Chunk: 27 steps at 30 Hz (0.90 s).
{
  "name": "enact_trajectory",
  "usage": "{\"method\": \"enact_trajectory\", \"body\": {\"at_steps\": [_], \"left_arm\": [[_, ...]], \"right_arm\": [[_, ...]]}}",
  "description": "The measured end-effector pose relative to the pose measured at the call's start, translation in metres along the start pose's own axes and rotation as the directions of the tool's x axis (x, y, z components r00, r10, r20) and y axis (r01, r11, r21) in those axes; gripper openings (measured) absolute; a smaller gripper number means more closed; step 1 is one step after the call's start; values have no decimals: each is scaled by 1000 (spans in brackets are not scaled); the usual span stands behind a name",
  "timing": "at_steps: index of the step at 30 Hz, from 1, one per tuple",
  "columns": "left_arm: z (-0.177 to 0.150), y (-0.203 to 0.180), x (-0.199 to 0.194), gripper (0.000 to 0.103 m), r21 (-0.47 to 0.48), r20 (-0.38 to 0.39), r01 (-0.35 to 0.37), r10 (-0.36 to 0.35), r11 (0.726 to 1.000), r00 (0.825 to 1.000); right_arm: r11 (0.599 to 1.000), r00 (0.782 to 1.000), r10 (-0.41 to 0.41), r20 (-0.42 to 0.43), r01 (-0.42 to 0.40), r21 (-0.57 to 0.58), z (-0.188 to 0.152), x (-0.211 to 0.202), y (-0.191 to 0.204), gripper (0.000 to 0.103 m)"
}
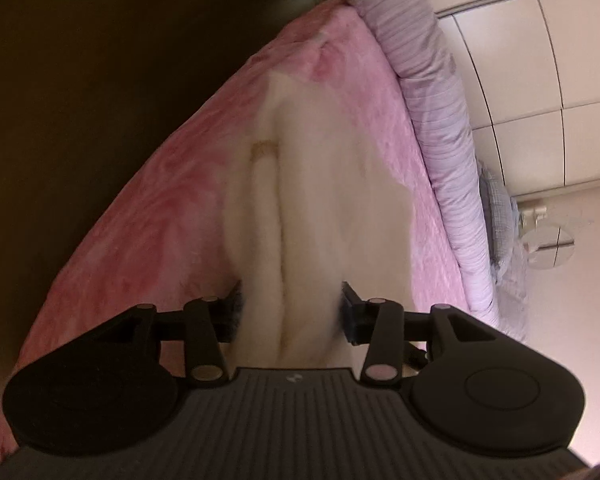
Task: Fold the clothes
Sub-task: 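Lift the folded sweater with both grippers and carry it along the bed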
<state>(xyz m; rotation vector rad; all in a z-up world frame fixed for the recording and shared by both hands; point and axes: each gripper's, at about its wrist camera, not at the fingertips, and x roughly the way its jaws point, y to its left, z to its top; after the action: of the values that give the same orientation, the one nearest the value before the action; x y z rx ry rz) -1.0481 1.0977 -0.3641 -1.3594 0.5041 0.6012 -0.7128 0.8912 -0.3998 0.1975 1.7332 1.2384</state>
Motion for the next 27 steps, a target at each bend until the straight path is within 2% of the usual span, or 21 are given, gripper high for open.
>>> {"method": "enact_trajectory", "body": {"at_steps": [2,5,9,12,14,16,17,20,23,25,27], "left_arm": [[2,-9,0,41,36,-15,-29,29,999,999],[-2,-12,-9,42,56,-18,-45,46,997,999],[-15,2,-33,42,18,-6,-30,30,999,1000],[-28,9,-51,42,15,-4,-26,26,1000,1000],[-36,10,-55,42,28,-12,-36,36,999,999],[-42,10,-57,42,55,-18,-49,50,997,999],[-45,9,-57,34,83,-13,-65,66,994,998],[-48,6,-57,28,140,1,-97,98,985,995],[-50,10,-54,28,157,11,-107,107,982,994],[-51,16,-49,29,156,17,-102,100,982,995],[-48,21,-46,31,157,16,-94,93,983,996]], "right_arm": [[999,1000,-27,-4,27,-21,2,-6,3,59],[996,998,-60,11,61,-72,-2,-25,9,61],[993,997,-80,-2,79,-83,-27,-45,-1,61],[999,999,-33,-9,32,-30,-45,-53,-19,62],[1000,1000,4,-8,-4,28,-50,-53,-29,62],[999,1000,13,0,-13,37,-51,-51,-33,63],[1000,1000,3,-4,-3,9,-51,-49,-30,58],[994,998,-60,-12,58,-92,-49,-47,-13,49],[978,991,-130,20,131,-164,-55,-45,3,46],[942,976,-210,61,219,-253,-60,-37,16,46],[881,954,-275,116,299,-366,-64,-24,41,46]]}}
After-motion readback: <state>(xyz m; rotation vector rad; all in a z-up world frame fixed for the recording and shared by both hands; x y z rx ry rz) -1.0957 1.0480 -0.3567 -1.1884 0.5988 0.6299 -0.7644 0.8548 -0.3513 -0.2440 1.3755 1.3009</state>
